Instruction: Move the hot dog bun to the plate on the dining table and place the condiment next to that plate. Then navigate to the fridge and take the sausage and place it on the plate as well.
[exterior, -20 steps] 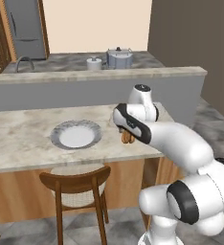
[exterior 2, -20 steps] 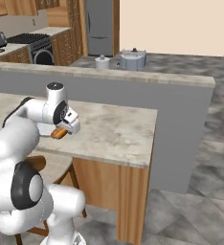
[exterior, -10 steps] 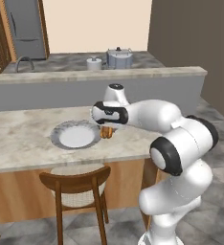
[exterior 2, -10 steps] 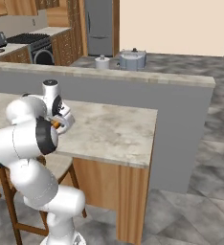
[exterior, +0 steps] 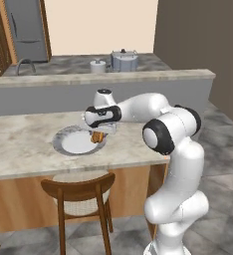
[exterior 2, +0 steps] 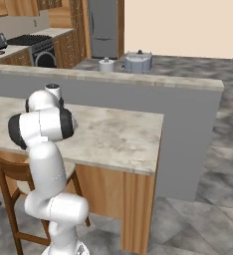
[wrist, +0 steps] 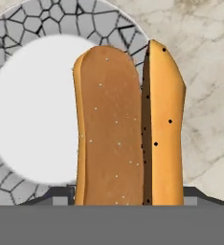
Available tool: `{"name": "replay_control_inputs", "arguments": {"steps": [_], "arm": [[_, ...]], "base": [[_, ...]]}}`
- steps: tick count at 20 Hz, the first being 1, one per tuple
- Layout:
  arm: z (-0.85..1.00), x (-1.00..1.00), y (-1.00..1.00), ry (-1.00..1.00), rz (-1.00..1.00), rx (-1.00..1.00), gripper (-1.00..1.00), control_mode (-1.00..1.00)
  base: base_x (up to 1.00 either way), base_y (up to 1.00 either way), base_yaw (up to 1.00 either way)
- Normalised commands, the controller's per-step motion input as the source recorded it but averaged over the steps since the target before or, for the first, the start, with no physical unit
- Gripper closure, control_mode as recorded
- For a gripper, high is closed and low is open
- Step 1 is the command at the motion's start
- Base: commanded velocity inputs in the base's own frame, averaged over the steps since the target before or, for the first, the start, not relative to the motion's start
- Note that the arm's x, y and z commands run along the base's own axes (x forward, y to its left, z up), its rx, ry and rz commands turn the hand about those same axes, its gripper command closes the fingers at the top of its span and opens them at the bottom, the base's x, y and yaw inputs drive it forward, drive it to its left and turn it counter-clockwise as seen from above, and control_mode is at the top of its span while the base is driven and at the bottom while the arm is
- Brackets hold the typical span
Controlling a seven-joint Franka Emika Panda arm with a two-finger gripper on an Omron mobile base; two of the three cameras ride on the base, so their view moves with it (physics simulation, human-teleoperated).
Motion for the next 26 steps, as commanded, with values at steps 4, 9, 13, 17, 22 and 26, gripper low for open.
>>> {"name": "replay_control_inputs", "arguments": {"steps": [4,9,13,17,22,26], "arm": [[-0.58,0.5,0.07,0.05,-0.03,0.0,1.0,-1.0],[-0.54,0.22,0.01,0.01,-0.04,-0.01,1.0,-1.0],[-0.39,0.21,0.1,0.0,-0.04,-0.01,1.0,-1.0],[-0.17,0.05,0.09,0.0,-0.03,0.0,1.0,-1.0],[-0.02,0.0,0.0,-0.05,-0.03,0.0,-1.0,-1.0],[0.02,-0.01,0.0,-0.12,-0.04,0.0,-1.0,-1.0]], "base": [[0.0,0.0,0.0],[0.0,0.0,0.0],[0.0,0.0,0.0],[0.0,0.0,0.0],[0.0,0.0,0.0],[0.0,0.0,0.0]]}}
